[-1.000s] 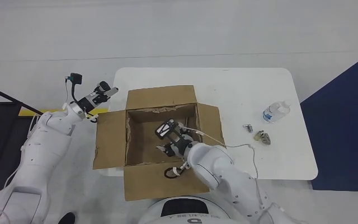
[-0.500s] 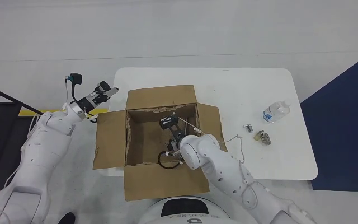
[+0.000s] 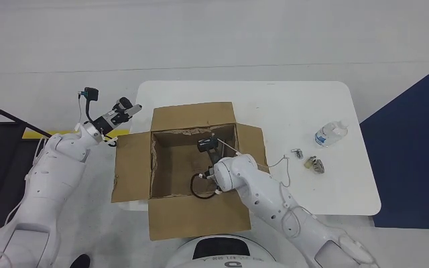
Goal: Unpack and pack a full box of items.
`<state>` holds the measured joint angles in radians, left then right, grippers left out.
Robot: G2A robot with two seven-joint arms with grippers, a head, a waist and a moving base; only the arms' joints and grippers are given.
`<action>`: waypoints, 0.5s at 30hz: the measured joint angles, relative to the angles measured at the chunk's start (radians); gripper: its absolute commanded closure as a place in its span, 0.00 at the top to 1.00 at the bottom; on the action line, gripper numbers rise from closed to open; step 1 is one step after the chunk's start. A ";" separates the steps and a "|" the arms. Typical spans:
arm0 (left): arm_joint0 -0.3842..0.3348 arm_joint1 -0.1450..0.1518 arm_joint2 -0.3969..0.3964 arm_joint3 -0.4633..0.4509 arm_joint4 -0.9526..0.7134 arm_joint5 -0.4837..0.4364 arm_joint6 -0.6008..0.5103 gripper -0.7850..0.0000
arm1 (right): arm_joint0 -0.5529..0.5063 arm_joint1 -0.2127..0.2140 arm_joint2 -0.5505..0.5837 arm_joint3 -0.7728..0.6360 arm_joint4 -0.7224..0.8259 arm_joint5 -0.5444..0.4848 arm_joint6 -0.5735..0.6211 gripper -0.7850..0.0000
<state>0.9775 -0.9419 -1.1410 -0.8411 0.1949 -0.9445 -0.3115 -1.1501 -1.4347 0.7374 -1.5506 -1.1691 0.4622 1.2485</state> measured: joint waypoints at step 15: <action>0.000 0.000 0.000 0.000 0.000 0.000 0.000 1.00 | -0.031 -0.005 0.047 0.001 -0.001 0.051 -0.028 0.49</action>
<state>0.9775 -0.9419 -1.1410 -0.8411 0.1949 -0.9445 -0.3115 -1.1814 -1.4399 0.7840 -1.5491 -1.1704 0.5130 1.2201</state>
